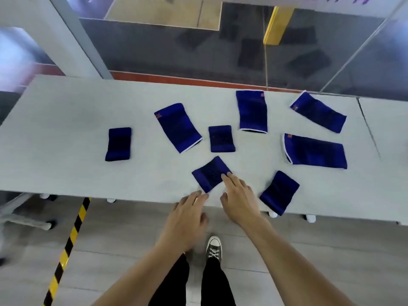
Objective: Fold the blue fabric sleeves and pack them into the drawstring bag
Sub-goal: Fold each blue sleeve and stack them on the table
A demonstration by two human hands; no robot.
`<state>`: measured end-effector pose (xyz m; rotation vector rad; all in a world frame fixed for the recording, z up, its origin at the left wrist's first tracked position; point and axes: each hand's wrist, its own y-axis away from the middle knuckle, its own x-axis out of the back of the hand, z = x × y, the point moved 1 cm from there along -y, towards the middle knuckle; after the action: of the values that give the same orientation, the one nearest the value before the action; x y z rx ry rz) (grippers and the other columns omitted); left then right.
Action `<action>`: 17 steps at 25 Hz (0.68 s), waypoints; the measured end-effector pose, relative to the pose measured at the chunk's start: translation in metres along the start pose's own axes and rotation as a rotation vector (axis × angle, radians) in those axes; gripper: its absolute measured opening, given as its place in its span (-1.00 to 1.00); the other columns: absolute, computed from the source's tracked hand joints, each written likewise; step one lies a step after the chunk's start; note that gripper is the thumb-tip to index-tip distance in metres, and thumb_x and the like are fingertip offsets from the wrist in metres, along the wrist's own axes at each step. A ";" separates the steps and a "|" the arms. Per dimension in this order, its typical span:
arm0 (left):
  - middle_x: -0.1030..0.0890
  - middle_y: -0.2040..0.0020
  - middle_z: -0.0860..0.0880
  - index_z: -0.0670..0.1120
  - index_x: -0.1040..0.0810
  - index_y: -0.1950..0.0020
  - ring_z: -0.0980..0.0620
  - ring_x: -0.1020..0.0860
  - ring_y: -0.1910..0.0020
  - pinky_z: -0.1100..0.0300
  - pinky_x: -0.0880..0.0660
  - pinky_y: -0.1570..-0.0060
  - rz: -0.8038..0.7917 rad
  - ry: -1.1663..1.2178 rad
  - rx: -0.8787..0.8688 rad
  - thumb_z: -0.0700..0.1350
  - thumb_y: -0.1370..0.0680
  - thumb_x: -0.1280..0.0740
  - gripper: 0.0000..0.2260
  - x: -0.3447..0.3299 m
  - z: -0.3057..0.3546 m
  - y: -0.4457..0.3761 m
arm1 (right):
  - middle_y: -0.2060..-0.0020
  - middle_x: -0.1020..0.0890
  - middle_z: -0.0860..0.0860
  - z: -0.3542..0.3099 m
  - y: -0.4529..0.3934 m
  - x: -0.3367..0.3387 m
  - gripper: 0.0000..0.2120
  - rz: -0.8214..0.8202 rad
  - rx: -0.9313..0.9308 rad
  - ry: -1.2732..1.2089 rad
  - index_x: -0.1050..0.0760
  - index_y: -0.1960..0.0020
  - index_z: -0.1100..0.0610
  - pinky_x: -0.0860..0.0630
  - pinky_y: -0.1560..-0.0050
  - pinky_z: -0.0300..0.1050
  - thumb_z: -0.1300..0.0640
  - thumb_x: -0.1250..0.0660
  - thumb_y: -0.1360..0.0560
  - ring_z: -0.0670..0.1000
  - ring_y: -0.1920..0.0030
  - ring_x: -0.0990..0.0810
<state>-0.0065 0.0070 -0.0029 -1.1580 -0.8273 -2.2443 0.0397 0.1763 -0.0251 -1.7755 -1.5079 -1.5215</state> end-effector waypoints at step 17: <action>-0.44 -0.43 -0.17 0.10 -0.40 -0.46 -0.26 -0.33 -0.50 -0.20 -0.37 -0.40 0.055 -0.223 0.007 0.03 -0.43 -0.44 -0.40 -0.047 -0.035 -0.046 | -0.64 -0.06 -0.02 -0.001 -0.052 -0.021 -0.46 -0.027 0.189 0.113 -0.10 -0.61 0.05 0.22 -0.61 0.06 0.14 -0.10 -0.65 0.01 -0.64 0.09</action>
<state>-0.0305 0.0210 -0.0721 -1.4286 -0.8761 -2.0921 -0.0024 0.1850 -0.0611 -1.5431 -1.5685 -1.4155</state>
